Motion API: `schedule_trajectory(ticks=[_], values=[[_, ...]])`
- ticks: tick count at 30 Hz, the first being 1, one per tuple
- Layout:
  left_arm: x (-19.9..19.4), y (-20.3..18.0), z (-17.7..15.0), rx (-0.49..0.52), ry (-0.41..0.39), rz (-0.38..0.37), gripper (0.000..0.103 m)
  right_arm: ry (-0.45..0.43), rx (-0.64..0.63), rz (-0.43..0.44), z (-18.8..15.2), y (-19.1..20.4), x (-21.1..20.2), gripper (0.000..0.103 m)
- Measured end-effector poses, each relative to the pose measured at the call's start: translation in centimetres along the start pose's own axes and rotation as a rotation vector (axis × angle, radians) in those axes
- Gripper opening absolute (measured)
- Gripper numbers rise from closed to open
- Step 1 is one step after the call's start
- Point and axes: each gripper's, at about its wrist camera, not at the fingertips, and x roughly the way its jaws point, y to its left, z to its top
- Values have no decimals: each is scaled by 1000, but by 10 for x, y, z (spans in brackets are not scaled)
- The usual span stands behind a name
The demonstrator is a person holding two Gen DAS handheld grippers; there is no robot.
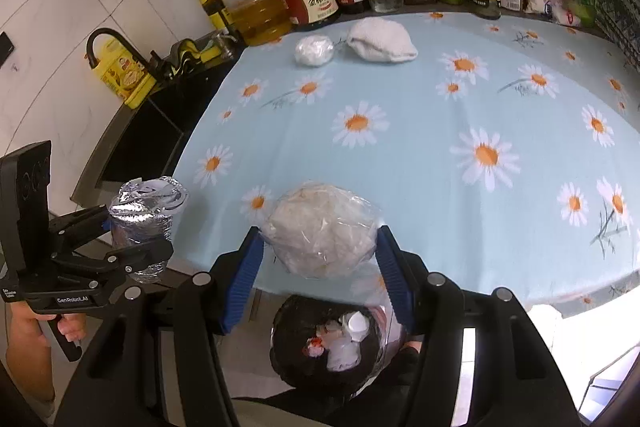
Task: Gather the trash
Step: 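Carry the foil and plastic-bag bundle down over the trash bin with both tools, then open both tools to drop the foil and plastic bag into the bin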
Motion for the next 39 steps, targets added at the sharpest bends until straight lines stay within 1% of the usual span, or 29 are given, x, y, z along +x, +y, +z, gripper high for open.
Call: schedule_trajectory(ticks=[6,12,19,30,33,39], values=[[6,-7,-27,-7,33,-30,59,14,-19,19,-24,12,-1,58],[11,-12,-47,-10,62,-55,59,30,-31,47,-45,22,-2,58],[19,-13,-66,1,101,-63,59,65,-19,55,-67,29,7,58],[54,0,-95,-25,212,-76,59,162,48,49,-101,24,37,58],[66,3,-102,-39,237,-90,59,195,63,40,-109,20,50,58],[90,12,-115,-70,283,-93,59,264,103,27,-129,7,78,58]])
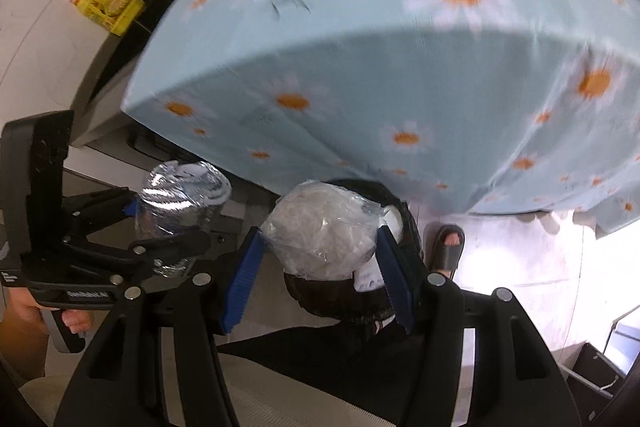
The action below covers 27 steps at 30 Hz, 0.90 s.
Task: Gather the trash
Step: 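Open both tools to drop the foil and plastic bag into the bin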
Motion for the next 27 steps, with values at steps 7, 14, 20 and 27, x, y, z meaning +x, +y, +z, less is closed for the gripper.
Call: schedule_trajectory(ticks=[7,14,20,27], values=[[41,15,-9,-51,67,16,59,104,80,-6,-18,-20,46,58],[78,27,-21,-73,114,25,60,155,138,1,-28,-33,88,58],[107,41,-27,-115,122,36,60,193,211,8,-32,-49,123,58],[139,54,-31,-153,154,80,61,241,282,1,-35,-66,151,58]])
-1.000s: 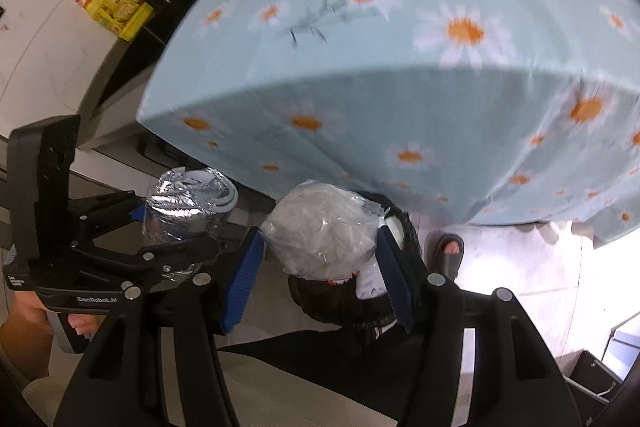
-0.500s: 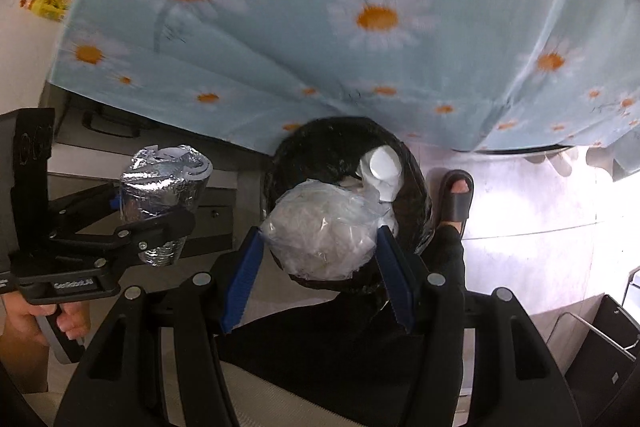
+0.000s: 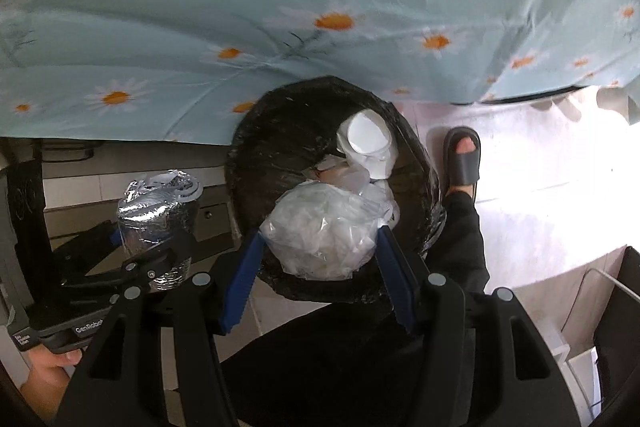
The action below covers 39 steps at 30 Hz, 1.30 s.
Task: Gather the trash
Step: 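Open both tools to drop the foil and plastic bag into the bin, then raise both tools back up toward the remaining trash on the table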
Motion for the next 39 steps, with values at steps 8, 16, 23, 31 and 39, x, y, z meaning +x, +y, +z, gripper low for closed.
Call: schedule_trajectory(ticks=[8,16,23,31,39], values=[[4,-3,1,10,0,0,62,-2,15,-10,5,-3,7,64],[7,-4,5,-14,9,27,78,-23,69,43,7,-13,-7,79],[3,-8,7,-2,8,41,78,-29,61,51,6,-11,-13,79],[-15,-11,8,18,-19,67,78,-46,44,48,4,1,-24,79],[-49,-14,1,24,-44,71,78,-67,-7,50,-5,21,-47,79]])
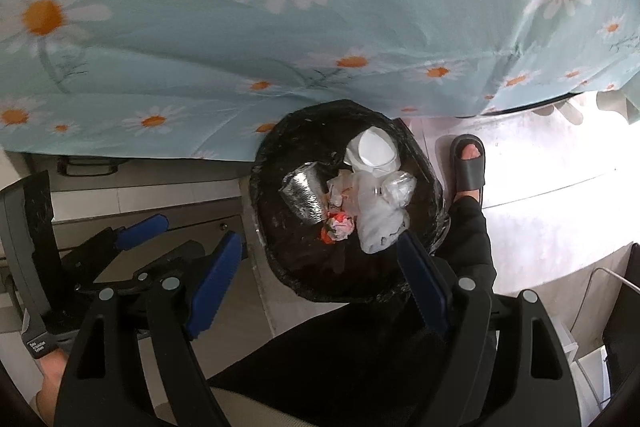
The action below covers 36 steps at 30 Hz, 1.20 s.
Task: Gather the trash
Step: 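Raise both tools back up toward the remaining trash on the table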
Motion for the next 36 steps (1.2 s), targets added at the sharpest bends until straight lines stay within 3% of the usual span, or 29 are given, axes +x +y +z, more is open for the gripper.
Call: schedule_trajectory(ticks=[8,20,23,29,36], values=[[-56,2,-5,-24,-59,-35,78,-77,-98,17,-9,34,-49,79],[-144,-17,0,84,-192,-114,78,-238,-238,35,-20,85,-132,80],[-163,-22,3,112,-223,-103,78,-284,-270,37,-17,95,-152,80],[-204,-26,19,118,-311,-96,78,-423,-323,22,4,104,-196,80],[-235,-32,53,105,-376,-60,78,-521,-394,31,57,105,-242,80]])
